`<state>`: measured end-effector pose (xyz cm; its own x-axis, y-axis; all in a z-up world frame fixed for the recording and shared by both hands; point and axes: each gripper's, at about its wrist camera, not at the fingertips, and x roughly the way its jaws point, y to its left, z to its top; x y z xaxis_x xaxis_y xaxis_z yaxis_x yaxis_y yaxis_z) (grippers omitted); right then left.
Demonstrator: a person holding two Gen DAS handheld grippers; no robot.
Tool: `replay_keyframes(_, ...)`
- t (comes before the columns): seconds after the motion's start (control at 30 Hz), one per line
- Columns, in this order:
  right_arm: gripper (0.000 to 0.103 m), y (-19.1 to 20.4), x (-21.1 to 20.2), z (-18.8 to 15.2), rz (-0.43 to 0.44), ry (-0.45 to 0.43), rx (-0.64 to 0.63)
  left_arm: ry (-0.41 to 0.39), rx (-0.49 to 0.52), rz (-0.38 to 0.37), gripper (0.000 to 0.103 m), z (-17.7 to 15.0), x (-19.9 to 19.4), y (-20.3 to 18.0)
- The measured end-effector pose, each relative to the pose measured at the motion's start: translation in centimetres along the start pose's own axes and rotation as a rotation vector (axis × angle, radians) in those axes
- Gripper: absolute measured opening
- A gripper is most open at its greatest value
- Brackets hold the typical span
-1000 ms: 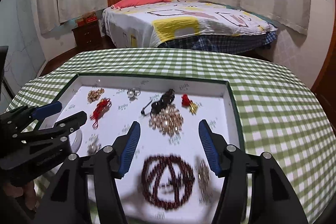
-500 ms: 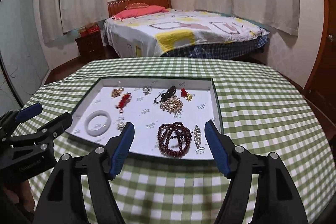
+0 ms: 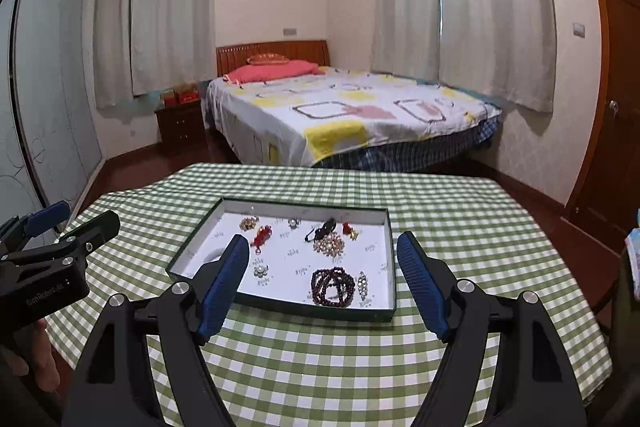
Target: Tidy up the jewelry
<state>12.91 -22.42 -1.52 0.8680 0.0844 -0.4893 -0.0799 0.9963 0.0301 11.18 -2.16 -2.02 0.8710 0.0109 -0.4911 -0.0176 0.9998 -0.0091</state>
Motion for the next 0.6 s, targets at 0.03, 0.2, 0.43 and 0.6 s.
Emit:
replay_keyframes(0.03,0.074,0.0,-0.3,0.0,0.001,-0.005,-0.002,-0.009,0.003,0.001,0.091,0.1,-0.5,0.0)
replay_keyframes(0.2,0.074,0.3,-2.1,0.0,-0.001,-0.032,-0.011,-0.040,0.001,0.002,0.091,0.2,-2.3,0.1)
replay_keyframes(0.43,0.074,0.3,-3.9,-0.1,-0.010,-0.062,-0.018,-0.066,-0.001,0.000,0.091,0.0,-4.2,0.3)
replay_keyframes(0.6,0.074,0.3,-4.5,0.0,-0.011,-0.076,-0.024,-0.078,-0.006,0.003,0.091,-0.1,-4.9,0.5)
